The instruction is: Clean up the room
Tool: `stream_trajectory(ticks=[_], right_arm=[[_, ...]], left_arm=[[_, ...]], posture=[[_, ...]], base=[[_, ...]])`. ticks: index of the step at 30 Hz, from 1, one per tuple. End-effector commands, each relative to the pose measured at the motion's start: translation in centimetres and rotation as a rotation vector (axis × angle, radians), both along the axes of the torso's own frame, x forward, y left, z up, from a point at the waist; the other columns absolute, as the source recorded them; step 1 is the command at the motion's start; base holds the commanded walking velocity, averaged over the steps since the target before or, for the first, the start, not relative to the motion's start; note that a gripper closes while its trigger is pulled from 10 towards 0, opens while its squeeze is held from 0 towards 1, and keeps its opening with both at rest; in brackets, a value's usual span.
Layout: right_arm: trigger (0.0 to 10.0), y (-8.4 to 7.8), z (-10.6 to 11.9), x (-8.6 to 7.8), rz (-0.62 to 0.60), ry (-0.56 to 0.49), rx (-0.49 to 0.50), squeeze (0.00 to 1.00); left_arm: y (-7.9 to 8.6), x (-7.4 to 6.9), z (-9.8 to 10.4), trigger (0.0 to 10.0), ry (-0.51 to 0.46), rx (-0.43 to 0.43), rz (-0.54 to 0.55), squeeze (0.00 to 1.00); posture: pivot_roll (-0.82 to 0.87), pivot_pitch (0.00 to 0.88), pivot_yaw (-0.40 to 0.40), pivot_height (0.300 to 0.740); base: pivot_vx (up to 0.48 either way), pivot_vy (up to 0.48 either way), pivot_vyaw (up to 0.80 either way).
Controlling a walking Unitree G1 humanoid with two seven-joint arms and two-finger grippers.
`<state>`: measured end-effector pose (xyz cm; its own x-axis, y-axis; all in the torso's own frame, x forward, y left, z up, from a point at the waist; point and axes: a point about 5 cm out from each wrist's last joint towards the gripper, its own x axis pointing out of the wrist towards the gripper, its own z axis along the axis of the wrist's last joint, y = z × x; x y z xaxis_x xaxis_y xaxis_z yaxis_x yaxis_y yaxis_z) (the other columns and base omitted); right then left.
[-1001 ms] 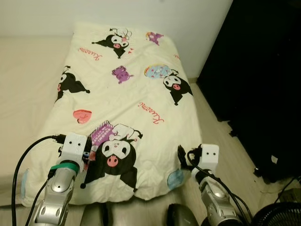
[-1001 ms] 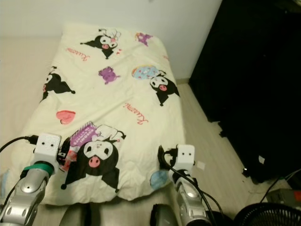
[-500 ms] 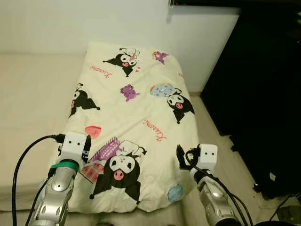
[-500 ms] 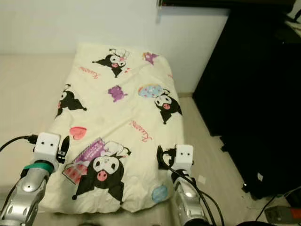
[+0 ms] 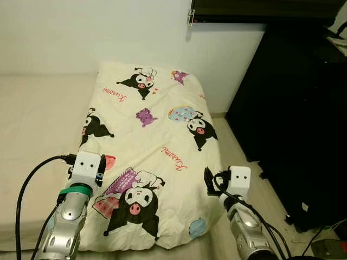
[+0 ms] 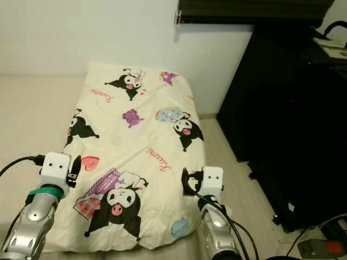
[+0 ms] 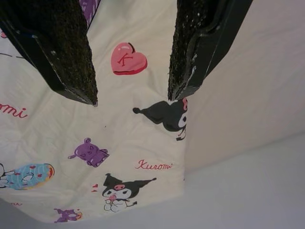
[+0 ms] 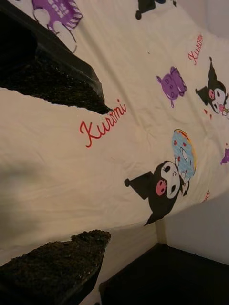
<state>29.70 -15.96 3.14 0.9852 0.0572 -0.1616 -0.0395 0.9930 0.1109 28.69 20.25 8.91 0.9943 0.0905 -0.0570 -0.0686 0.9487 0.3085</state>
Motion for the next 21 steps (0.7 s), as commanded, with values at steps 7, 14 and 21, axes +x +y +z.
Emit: stream_trajectory(ticks=[7, 14, 21], right_arm=[[10.0, 0.02, -0.68, -0.28, -0.008, 0.026, -0.005, 0.0], [10.0, -0.01, -0.68, -0.2, -0.006, 0.028, -0.007, 0.0], [10.0, 0.0, -0.69, -0.14, -0.002, 0.03, -0.013, 0.0]], left_arm=[[-0.51, -0.6, -1.16, 10.0, 0.021, -0.016, 0.024, 0.0], [-0.58, -0.78, -1.36, 10.0, 0.019, -0.008, 0.027, 0.0], [-0.57, -0.83, -1.37, 10.0, 0.016, -0.006, 0.031, 0.0]], posture=[[0.12, 0.0, -0.025, 0.74], [0.12, 0.0, -0.028, 0.74], [0.12, 0.0, -0.029, 0.74]], base=[[0.0, 0.127, 0.0], [0.0, 0.477, 0.0], [0.0, 0.476, 0.0]])
